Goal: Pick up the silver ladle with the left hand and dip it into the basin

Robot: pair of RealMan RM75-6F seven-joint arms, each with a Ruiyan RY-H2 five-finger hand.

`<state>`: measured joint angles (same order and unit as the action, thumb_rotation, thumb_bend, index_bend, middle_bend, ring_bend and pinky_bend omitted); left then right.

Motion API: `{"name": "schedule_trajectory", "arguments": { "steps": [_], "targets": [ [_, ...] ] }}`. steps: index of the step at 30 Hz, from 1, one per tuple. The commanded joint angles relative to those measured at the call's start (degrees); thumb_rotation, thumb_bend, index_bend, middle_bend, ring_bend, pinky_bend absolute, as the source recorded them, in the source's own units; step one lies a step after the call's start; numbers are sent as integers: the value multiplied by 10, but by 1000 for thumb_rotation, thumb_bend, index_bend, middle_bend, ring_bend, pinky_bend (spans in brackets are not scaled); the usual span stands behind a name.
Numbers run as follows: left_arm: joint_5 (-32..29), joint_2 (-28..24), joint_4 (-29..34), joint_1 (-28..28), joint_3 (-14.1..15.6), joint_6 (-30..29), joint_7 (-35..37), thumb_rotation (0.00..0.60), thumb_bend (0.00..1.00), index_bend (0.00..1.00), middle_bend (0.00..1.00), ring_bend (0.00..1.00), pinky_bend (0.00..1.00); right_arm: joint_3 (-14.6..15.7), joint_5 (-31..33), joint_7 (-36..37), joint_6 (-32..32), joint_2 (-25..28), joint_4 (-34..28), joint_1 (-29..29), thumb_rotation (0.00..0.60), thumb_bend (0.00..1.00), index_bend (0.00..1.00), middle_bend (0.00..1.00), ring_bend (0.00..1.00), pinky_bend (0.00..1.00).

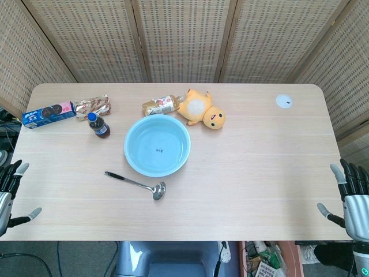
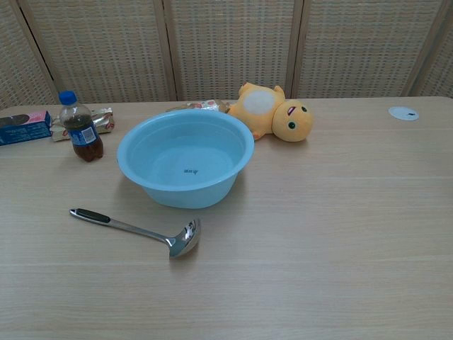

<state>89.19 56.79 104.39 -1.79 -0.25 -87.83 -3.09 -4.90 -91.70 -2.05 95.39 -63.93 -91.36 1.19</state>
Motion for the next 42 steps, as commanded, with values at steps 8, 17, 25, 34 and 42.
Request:
{"name": "schedule_trajectory", "arguments": {
  "steps": [8,17,25,34,42],
  "targets": [
    [2,-2,-1,1,1,-2,4,600,111,0,0,0,0,-1,11,-20,-7,0,-8,-3,600,0,0,0,0,0],
    [-14,9,-68,-76,-26,102,47,600,110,0,0,0,0,-5,23,-6,-24,0,-8,3,600,0,0,0,0,0],
    [9,72,-202,-186,-44,220,19,600,111,0,719,619,499,-14,55,-17,-53,-9,0,14,600,0,0,0,0,0],
    [71,153,-369,-265,-17,273,108,600,111,164,1000,998,1000,-19,73,-28,-70,-15,4,21,600,0,0,0,0,0],
    [59,193,-415,-308,-6,339,133,600,112,269,1000,1000,1000,-20,85,-28,-80,-15,5,23,600,0,0,0,0,0]
  ]
}}
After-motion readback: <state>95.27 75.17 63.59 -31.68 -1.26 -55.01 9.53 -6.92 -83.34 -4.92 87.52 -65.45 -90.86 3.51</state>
